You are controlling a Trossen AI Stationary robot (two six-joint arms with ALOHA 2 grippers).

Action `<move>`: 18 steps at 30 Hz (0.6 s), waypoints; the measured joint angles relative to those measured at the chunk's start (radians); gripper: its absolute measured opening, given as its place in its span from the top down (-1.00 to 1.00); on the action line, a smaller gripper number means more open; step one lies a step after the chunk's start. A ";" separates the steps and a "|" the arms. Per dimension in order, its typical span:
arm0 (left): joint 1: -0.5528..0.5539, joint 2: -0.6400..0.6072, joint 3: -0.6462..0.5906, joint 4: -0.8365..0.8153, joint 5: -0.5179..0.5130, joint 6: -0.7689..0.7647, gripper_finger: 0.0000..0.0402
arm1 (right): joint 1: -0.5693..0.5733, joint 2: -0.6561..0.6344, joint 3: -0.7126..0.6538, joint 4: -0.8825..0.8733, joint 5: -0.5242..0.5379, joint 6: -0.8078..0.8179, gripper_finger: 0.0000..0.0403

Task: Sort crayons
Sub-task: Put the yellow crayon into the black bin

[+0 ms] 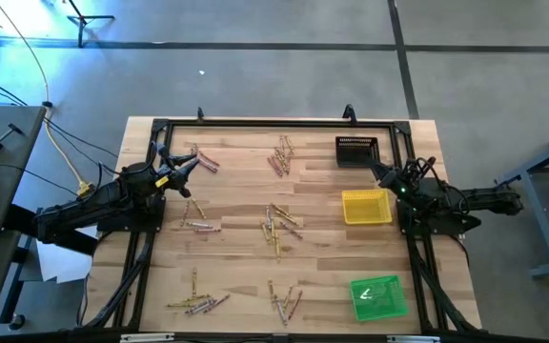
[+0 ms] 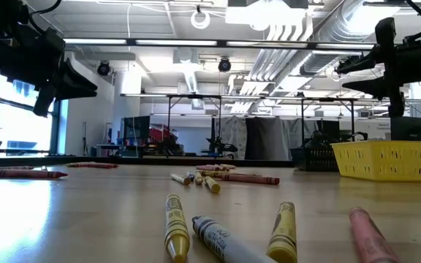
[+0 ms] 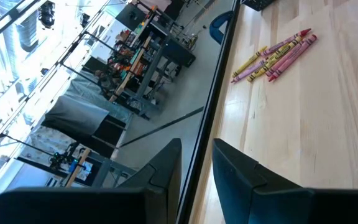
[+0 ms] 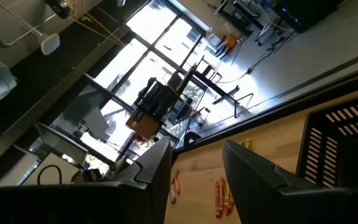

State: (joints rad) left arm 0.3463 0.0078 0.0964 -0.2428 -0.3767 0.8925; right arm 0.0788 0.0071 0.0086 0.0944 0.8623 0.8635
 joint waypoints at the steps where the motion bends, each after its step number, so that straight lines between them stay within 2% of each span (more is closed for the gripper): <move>1: 0.000 0.000 0.000 0.000 0.000 0.000 0.62 | 0.000 0.000 0.000 0.000 0.000 -0.007 0.34; 4: 0.000 0.000 0.000 0.000 0.000 0.000 0.62 | 0.000 0.000 0.000 0.001 0.022 -0.017 0.34; 11: 0.000 0.000 0.000 0.000 0.000 0.000 0.62 | 0.000 0.000 0.000 0.004 0.036 0.080 0.34; 18: 0.000 0.000 0.000 0.000 0.000 0.000 0.62 | 0.000 0.000 0.000 0.011 -0.018 0.150 0.34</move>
State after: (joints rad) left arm 0.3466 0.0081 0.0964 -0.2428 -0.3769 0.8925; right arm 0.0788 0.0071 0.0086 0.1057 0.8448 1.0133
